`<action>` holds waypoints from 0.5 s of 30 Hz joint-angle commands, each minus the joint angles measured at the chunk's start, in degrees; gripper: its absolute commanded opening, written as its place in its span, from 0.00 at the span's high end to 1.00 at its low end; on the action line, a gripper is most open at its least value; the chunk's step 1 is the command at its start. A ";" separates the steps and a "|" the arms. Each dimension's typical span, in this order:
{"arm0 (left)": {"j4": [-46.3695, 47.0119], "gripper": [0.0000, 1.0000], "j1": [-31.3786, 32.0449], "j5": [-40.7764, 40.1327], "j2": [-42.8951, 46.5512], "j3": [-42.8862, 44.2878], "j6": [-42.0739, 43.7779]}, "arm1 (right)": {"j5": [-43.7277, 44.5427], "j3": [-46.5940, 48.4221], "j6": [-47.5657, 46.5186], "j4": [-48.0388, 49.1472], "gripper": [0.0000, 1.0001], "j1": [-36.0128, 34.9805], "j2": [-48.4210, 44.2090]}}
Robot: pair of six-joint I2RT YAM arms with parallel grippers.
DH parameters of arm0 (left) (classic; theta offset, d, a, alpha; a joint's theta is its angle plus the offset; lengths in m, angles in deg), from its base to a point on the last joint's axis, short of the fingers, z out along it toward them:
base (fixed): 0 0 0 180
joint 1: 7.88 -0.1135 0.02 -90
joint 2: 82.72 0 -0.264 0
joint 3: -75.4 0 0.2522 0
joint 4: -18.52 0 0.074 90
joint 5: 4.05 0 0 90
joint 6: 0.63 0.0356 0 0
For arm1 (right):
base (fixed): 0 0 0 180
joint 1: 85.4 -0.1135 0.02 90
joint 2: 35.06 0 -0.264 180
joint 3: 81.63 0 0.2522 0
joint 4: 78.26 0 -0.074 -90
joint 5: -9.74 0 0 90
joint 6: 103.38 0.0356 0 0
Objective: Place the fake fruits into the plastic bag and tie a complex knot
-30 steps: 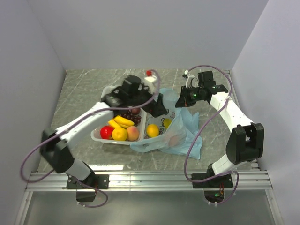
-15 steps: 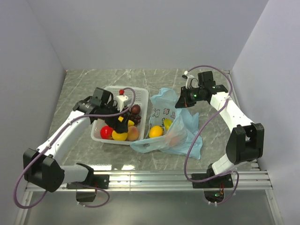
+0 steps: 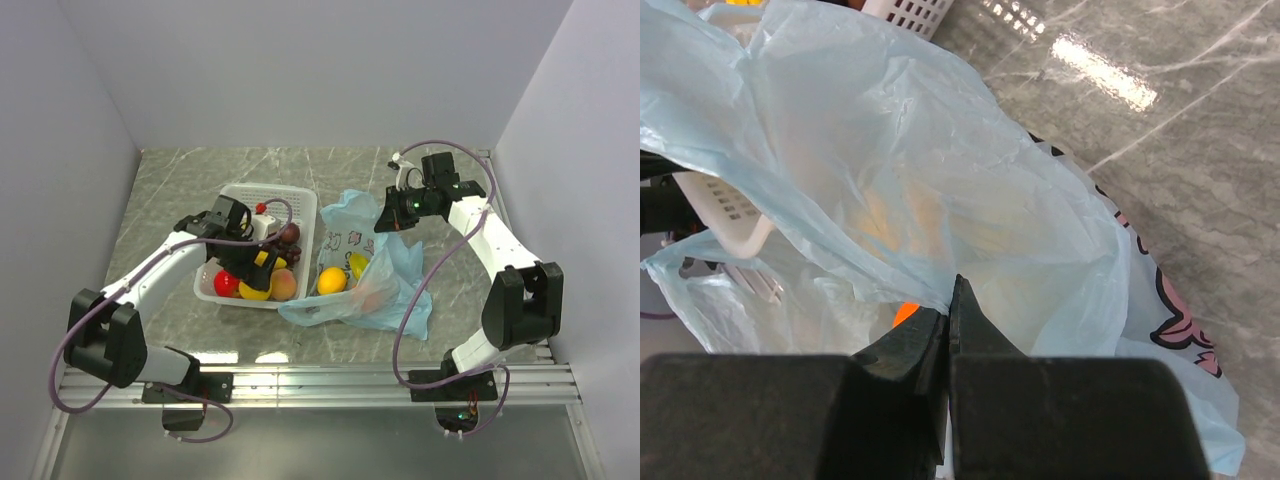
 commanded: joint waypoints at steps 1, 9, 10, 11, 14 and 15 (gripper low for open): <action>1.50 0.01 0.37 0.93 -0.31 -0.25 -0.12 | 0.02 2.36 -1.18 -1.18 1.00 0.20 1.10; -1.04 0.40 0.55 4.19 -1.02 1.58 1.29 | -0.25 3.15 -1.00 -1.45 1.00 0.20 1.89; -1.57 0.42 0.55 4.54 -0.76 3.42 1.37 | -0.25 3.06 -1.00 -1.36 1.00 0.20 1.80; -1.75 0.45 0.55 4.72 -0.15 4.40 1.11 | -0.33 3.15 -1.00 -1.36 1.00 0.20 1.80; -1.67 0.47 0.55 5.51 1.52 9.23 0.59 | -0.60 3.24 -0.83 -1.45 1.00 0.20 2.15; -0.71 0.47 0.55 5.86 1.79 11.85 0.24 | -0.77 3.32 -0.83 -1.45 1.00 0.20 2.24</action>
